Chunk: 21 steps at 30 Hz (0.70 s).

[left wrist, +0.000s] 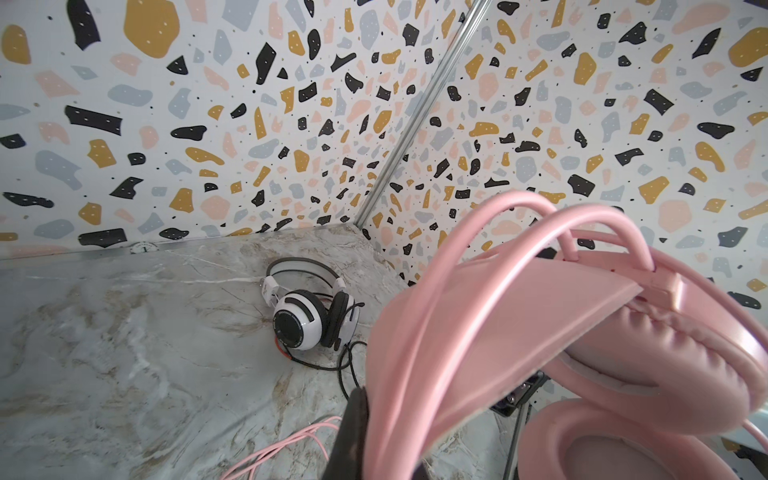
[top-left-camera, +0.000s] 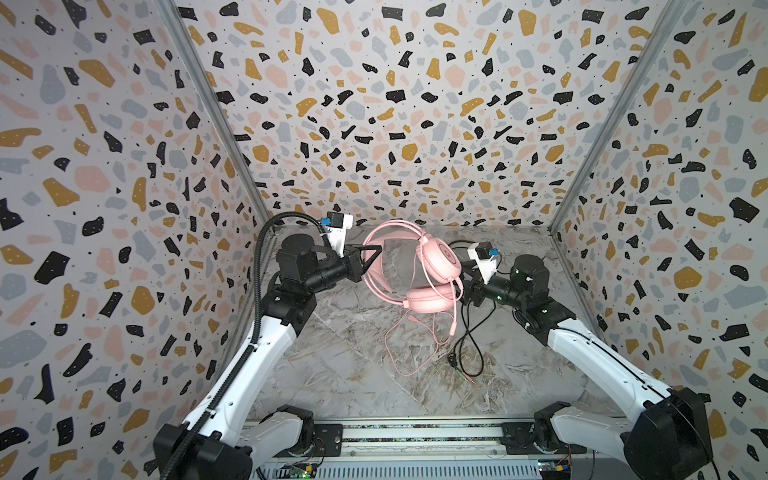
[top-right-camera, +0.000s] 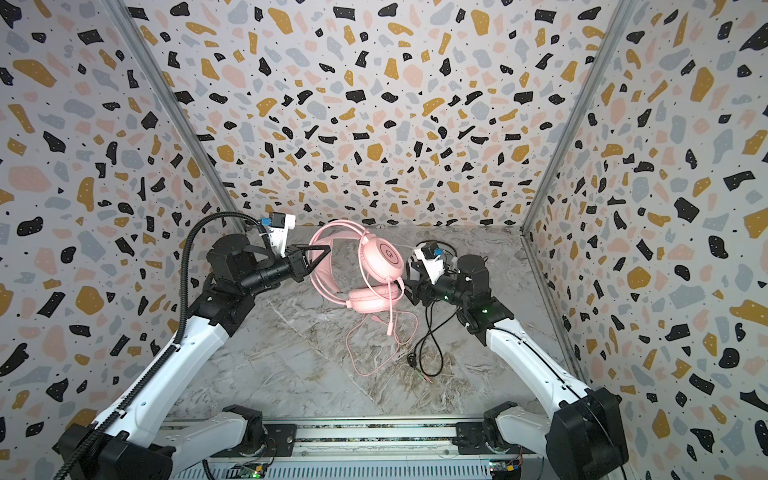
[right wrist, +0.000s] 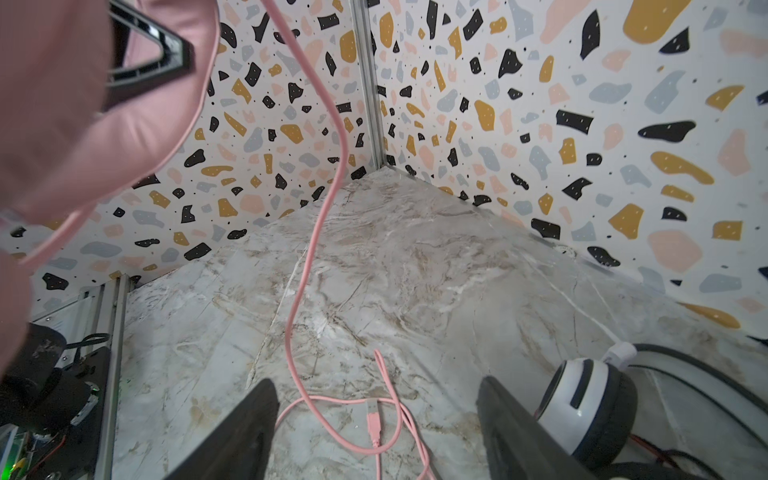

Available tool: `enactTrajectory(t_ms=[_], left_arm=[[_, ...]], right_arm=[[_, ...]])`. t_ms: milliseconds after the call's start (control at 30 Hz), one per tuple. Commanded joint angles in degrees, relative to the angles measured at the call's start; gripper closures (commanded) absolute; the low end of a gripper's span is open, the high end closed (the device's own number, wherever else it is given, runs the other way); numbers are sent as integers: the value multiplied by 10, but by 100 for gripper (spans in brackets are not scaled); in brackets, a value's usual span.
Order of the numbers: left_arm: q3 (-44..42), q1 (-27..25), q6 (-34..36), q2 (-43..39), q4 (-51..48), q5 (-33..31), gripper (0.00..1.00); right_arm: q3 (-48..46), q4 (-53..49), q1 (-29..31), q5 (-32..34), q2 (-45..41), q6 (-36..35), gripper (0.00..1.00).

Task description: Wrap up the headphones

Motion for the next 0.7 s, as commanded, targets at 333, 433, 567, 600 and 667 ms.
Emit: enactTrajectory(t_ms=[333, 433, 567, 600, 667], left_arm=[[80, 8, -98, 18, 41, -15, 100], [90, 9, -98, 18, 32, -17, 100], [101, 13, -105, 23, 29, -15, 100], [104, 15, -109, 25, 28, -11, 100], [109, 21, -114, 29, 24, -6, 100]], right_arm=[[-65, 381, 48, -96, 196, 130, 4], [-20, 414, 53, -114, 256, 145, 4], [35, 436, 60, -141, 338, 158, 4], [46, 441, 63, -151, 357, 165, 4], [51, 466, 69, -162, 383, 187, 7]])
